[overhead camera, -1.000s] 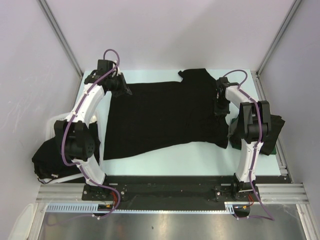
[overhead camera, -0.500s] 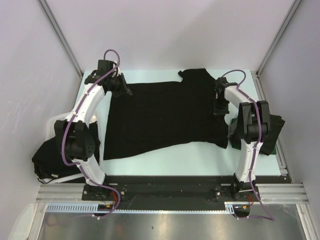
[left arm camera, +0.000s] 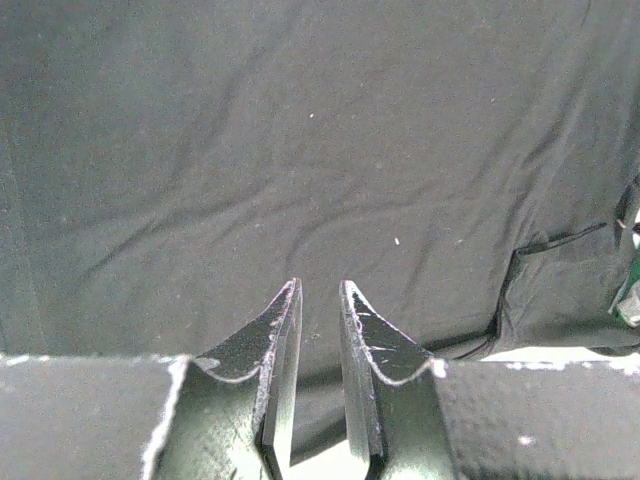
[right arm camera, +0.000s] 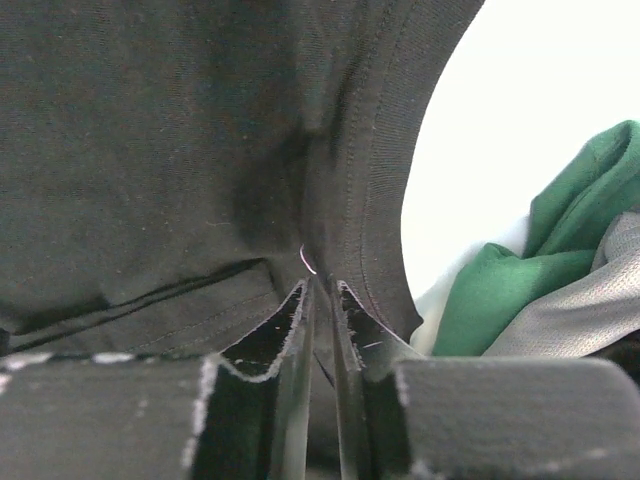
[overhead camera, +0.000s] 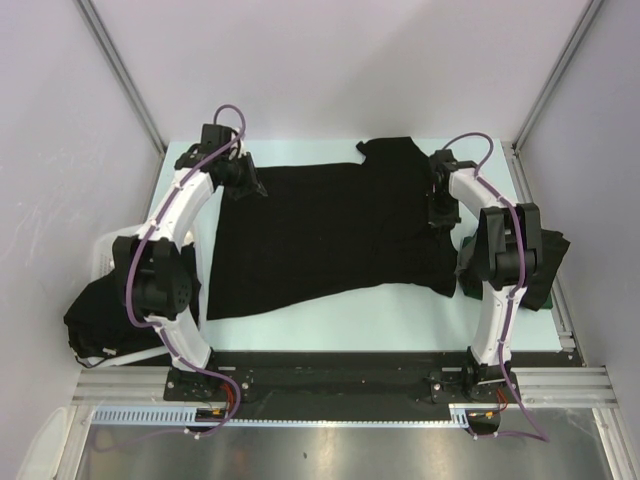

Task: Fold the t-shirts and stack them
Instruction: Flatten out the tshirt

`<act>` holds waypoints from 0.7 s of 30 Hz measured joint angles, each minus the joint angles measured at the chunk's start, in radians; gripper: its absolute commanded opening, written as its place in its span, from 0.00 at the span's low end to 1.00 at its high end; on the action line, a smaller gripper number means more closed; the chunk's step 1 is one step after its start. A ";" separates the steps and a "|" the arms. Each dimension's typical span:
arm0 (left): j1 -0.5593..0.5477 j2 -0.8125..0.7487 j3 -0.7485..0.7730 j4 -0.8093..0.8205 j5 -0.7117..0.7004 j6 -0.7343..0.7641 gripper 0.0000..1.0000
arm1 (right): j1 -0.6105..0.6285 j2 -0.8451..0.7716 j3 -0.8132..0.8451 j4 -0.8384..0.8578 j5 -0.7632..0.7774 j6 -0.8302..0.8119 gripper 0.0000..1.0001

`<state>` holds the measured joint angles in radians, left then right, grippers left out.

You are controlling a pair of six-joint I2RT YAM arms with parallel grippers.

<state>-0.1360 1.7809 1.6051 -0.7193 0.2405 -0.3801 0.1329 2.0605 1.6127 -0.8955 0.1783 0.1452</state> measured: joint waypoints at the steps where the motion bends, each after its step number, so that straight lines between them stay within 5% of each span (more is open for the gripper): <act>1: 0.000 0.000 -0.005 0.000 0.000 0.000 0.26 | 0.001 0.000 0.000 0.000 0.001 0.001 0.19; 21: -0.001 0.031 -0.021 0.001 0.000 0.008 0.27 | 0.027 0.000 -0.045 -0.004 -0.020 0.013 0.23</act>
<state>-0.1368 1.8118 1.5837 -0.7181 0.2405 -0.3725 0.1596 2.0602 1.5681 -0.8993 0.1585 0.1585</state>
